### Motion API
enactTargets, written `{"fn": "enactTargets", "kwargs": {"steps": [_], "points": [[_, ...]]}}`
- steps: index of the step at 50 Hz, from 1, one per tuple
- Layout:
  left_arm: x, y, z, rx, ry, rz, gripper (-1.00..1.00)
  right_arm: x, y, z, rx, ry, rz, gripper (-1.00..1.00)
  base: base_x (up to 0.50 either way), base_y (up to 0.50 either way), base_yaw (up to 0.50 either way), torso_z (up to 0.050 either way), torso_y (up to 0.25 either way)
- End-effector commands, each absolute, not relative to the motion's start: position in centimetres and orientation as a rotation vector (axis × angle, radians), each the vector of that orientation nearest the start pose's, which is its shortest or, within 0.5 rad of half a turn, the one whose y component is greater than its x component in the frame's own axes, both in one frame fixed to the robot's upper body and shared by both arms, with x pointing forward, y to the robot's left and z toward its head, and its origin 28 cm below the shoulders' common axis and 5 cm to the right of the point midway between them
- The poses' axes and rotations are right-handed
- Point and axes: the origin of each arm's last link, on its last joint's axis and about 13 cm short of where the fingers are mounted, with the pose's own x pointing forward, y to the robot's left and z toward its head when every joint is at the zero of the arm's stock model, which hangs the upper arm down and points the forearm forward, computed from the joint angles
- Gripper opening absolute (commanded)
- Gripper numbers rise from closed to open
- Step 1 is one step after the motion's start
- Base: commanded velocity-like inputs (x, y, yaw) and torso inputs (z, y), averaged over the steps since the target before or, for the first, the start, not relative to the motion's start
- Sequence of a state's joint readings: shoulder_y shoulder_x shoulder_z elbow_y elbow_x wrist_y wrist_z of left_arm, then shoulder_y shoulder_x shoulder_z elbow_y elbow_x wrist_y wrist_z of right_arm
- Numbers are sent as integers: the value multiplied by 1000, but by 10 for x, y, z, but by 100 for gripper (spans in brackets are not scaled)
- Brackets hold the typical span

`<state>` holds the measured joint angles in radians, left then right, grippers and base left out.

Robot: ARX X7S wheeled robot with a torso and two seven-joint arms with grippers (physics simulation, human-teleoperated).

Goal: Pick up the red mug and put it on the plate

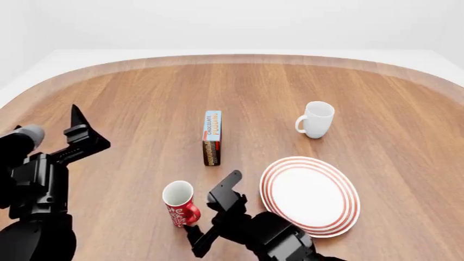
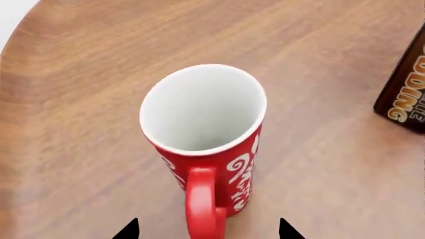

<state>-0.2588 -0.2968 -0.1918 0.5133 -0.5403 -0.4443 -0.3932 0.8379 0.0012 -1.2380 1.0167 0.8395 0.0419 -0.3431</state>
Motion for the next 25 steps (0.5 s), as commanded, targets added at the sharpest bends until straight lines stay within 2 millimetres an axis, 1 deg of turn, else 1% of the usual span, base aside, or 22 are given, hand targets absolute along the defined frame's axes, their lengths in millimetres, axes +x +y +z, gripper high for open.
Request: {"fn": "enactTargets", "kwargs": {"steps": [1,11,12,19,25], "points": [[233,272,166,-235,-326,289,100,327,-17,4,-124,517,897,100,0,0,0,0,0],[233,272,166,-233,-325,288,100,329,-17,6,-128,499,904,100,0,0,0,0,0],[233,272,166,-233,-325,287,100,329,-16,6,-125,494,907,-100,0,0,0,0,0],[233,272,166,-234,-327,286,100,327,-15,5,-134,473,929,-100,0,0,0,0,0],[233,272,167,-236,-328,286,100,329,-17,6,-131,463,915,-100,0,0,0,0,0]]}}
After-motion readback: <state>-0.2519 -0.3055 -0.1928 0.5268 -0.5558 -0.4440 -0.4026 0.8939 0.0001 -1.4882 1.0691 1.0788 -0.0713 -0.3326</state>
